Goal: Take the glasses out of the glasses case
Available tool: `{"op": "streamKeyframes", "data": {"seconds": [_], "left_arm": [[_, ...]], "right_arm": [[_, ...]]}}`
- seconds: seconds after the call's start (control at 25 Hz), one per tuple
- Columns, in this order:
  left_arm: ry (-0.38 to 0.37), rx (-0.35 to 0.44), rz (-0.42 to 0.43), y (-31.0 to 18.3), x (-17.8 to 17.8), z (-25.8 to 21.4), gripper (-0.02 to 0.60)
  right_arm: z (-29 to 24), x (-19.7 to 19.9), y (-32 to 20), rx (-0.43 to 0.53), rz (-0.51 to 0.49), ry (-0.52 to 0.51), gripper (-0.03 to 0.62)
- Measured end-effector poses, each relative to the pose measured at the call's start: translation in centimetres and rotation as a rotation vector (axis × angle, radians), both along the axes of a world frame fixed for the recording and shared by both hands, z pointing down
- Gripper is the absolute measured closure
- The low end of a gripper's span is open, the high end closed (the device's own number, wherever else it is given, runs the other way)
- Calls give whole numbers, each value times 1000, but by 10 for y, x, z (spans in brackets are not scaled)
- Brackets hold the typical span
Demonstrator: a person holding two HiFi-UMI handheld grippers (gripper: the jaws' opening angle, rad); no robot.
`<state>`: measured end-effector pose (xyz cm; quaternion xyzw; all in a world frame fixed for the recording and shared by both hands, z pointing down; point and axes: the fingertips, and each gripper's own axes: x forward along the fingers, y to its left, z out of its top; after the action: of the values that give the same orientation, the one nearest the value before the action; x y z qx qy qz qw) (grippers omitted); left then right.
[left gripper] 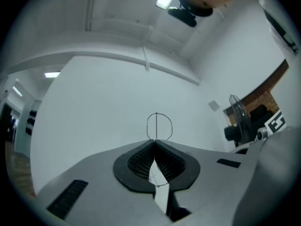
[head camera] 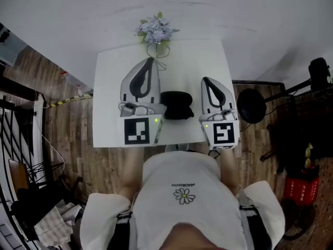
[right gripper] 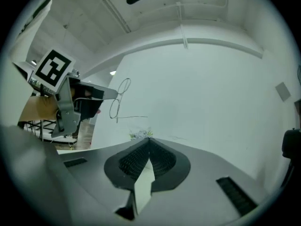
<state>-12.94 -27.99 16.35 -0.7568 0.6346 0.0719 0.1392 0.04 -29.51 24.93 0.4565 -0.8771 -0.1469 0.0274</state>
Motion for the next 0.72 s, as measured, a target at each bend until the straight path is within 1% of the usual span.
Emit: {"op": "streamKeyframes", "data": {"seconds": [0.12, 0.2, 0.28, 0.36, 0.52, 0.72], "left_arm": [[83, 37, -21, 14, -13, 6, 563], [120, 51, -74, 21, -21, 14, 563], [114, 53, -144, 26, -28, 30, 563], [91, 40, -188, 28, -33, 48, 563], [77, 43, -185, 36, -33, 66, 563], [97, 73, -178, 38, -34, 61, 563]], "right_arm": [[1, 4, -1, -22, 33, -55, 585], [5, 5, -1, -36, 50, -77, 585], [10, 6, 0, -60, 66, -90, 585], [14, 7, 1, -78, 75, -102, 585], [18, 8, 1, -88, 84, -99, 585], [21, 12, -3, -102, 100, -103, 585]]}}
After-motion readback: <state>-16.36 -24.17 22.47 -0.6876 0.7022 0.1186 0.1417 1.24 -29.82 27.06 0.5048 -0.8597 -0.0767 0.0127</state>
